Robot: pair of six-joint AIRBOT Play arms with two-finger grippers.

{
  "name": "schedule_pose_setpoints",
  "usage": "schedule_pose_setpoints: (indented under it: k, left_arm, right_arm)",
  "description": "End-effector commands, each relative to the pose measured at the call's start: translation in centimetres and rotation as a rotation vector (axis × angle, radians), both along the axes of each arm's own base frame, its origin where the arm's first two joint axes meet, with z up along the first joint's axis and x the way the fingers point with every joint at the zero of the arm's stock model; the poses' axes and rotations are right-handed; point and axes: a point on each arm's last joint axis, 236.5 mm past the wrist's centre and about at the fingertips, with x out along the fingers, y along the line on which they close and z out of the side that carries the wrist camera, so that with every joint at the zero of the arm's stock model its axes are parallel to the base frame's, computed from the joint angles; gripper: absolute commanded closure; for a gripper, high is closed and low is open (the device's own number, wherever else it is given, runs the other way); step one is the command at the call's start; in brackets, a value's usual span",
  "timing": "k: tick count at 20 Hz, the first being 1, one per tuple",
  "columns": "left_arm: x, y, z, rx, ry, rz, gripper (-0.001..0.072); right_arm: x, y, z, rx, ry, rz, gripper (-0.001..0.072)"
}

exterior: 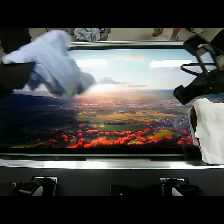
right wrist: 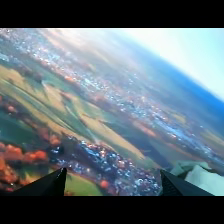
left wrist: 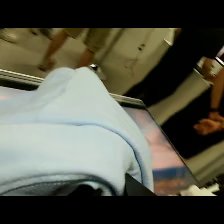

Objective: Fold the shirts.

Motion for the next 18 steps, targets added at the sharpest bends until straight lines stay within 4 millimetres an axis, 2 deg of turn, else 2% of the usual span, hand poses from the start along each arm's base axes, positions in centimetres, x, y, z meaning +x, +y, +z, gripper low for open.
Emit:
schedule_pose_setpoints:
  k: [1, 2, 4, 6, 8, 9, 10, 11, 12, 13, 14, 15, 16, 18]
  left_arm:
    - [-2.4, -7.2, -2.5, 0.029, 0.055, -0.210, 0.0674]
    - [-2.0, -8.2, -4.6, 0.054, 0.100, -0.233, 0.0674]
    - [-0.8, -9.8, -10.5, 0.099, 0.236, -0.264, 0.0674]
    - [-0.8, -10.6, -18.9, 0.165, 0.440, -0.301, 0.0673]
    - [-1.5, -10.4, -27.2, 0.217, 0.641, -0.310, 0.0672]
    - [-2.0, -10.2, -30.4, 0.238, 0.721, -0.309, 0.0672]
    - [-2.4, -10.2, -32.9, 0.256, 0.796, -0.318, 0.0671]
    - [-2.7, -10.6, -34.2, 0.254, 0.851, -0.334, 0.0666]
    - [-2.5, -11.0, -34.4, 0.247, 0.871, -0.348, 0.0560]
    - [-1.7, -11.1, -33.4, 0.244, 0.855, -0.355, 0.0268]
    - [-0.4, -10.9, -31.4, 0.235, 0.810, -0.353, 0.0114]
    - [1.2, -10.3, -28.9, 0.235, 0.746, -0.348, 0.0098]
    - [2.9, -8.7, -26.1, 0.255, 0.681, -0.324, 0.0092]
    - [5.4, -3.7, -22.2, 0.342, 0.604, -0.246, 0.0092]
  right_arm:
    - [-3.2, -1.2, 4.4, -0.031, -0.125, -0.024, 0.0031]
    - [-3.9, -1.2, 4.7, -0.030, -0.129, -0.024, 0.0031]
    - [-5.0, -1.2, 4.1, -0.026, -0.086, -0.030, 0.0031]
    - [-5.4, -1.2, 2.7, -0.020, -0.016, -0.041, 0.0031]
    - [-4.8, -1.1, 0.9, -0.022, 0.054, -0.038, 0.0031]
    - [-4.1, -0.9, -0.1, -0.018, 0.088, -0.034, 0.0031]
    - [-3.3, -0.7, -1.3, -0.014, 0.124, -0.029, 0.0031]
    - [-2.4, -0.4, -2.8, -0.007, 0.170, -0.023, 0.0031]
    - [-1.6, -0.1, -4.2, -0.001, 0.213, -0.017, 0.0031]
    - [-0.7, 0.1, -5.8, -0.001, 0.255, -0.012, 0.0030]
    - [0.1, 0.1, -7.2, -0.005, 0.289, -0.011, 0.0030]
    - [0.8, 0.1, -8.5, -0.009, 0.317, -0.004, 0.0029]
    - [1.3, 0.2, -9.6, -0.010, 0.343, 0.000, 0.0030]
    - [1.8, 0.7, -11.4, -0.005, 0.394, 0.027, 0.0030]
